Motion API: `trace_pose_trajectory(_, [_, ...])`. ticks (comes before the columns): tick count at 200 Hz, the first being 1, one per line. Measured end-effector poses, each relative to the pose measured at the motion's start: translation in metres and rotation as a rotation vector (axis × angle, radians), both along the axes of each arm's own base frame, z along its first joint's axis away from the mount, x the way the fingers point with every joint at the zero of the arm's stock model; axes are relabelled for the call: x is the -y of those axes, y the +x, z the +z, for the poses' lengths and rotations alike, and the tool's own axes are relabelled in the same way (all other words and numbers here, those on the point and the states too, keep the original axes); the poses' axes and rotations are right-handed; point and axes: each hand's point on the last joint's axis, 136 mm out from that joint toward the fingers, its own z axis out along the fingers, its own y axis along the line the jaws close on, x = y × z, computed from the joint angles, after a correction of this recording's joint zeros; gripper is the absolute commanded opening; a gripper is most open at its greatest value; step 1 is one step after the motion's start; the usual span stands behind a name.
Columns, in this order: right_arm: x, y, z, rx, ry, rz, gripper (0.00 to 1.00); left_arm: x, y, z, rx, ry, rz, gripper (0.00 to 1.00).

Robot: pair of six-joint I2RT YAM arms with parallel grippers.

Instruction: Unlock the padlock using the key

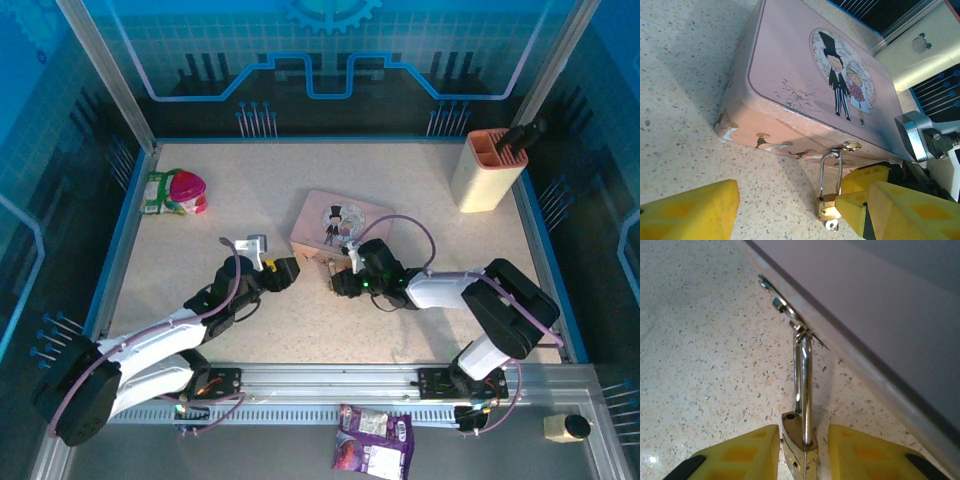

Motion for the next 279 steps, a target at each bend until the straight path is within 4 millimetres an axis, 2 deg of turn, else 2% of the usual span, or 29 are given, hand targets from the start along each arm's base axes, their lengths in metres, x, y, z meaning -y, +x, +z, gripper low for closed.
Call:
trace_pose_trajectory(56, [-0.004, 0.002, -0.008, -0.03, -0.02, 0.008, 0.3, -0.004, 0.001, 0.001, 0.005, -0.002, 0.012, 0.71])
trace_pose_trajectory(113, [-0.006, 0.0, -0.01, -0.042, -0.018, 0.023, 0.14, -0.013, 0.002, -0.005, -0.02, 0.016, 0.039, 0.72])
trace_pose_trajectory(140, [-0.002, 0.0, -0.008, -0.036, -0.035, 0.015, 0.14, -0.019, 0.004, -0.012, -0.054, 0.06, 0.057, 0.73])
trace_pose_trajectory(185, [0.009, -0.004, -0.004, -0.019, -0.095, 0.005, 0.19, -0.012, 0.026, -0.002, -0.069, 0.128, 0.066, 0.73])
trace_pose_trajectory(279, [0.023, -0.001, -0.004, 0.005, -0.159, -0.036, 0.12, 0.006, 0.073, 0.005, -0.089, 0.225, 0.068, 0.73])
